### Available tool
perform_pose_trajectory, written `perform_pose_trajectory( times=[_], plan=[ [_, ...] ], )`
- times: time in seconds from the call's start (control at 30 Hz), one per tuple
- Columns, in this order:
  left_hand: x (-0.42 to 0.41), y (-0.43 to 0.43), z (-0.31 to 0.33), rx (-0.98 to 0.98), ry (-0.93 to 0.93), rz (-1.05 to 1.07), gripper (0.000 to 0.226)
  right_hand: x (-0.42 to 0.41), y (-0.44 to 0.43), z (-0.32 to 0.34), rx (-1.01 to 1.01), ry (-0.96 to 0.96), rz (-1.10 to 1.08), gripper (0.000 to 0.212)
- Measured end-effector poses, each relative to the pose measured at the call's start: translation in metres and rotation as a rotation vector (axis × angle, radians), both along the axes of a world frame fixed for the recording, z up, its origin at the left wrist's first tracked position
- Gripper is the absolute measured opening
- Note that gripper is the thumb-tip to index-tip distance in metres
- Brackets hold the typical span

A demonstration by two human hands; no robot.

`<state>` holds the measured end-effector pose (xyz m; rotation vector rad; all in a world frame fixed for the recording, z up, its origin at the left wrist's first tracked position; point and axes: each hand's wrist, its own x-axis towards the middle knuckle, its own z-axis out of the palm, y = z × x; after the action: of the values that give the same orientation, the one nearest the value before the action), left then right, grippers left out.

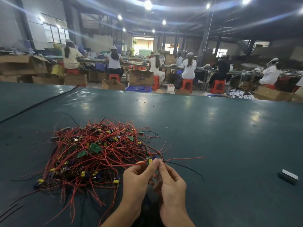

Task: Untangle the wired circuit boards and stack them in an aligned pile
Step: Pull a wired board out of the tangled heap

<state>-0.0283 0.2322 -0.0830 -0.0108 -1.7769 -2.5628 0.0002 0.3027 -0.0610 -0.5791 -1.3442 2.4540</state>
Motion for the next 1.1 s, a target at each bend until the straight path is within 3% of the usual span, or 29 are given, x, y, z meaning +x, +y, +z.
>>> perform_pose_trajectory(
  times=[0.13, 0.23, 0.6, 0.83, 1.1],
  plan=[
    [0.001, 0.002, 0.003, 0.002, 0.022, -0.004, 0.040, -0.002, 0.002, -0.005, -0.001, 0.022, -0.013, 0.007],
    [0.003, 0.002, 0.004, 0.003, 0.017, -0.011, 0.039, -0.007, 0.010, -0.006, -0.014, 0.004, -0.036, 0.018],
    [0.006, 0.004, 0.005, -0.004, 0.003, -0.044, 0.037, -0.006, 0.025, -0.003, 0.022, -0.036, -0.164, 0.025],
    [0.004, 0.000, 0.005, 0.076, -0.054, -0.057, 0.037, 0.000, 0.002, -0.006, 0.116, -0.012, -0.029, 0.016],
    [0.004, 0.005, 0.007, 0.001, 0.017, -0.058, 0.034, -0.001, 0.008, 0.004, -0.093, -0.077, -0.097, 0.011]
  ],
)
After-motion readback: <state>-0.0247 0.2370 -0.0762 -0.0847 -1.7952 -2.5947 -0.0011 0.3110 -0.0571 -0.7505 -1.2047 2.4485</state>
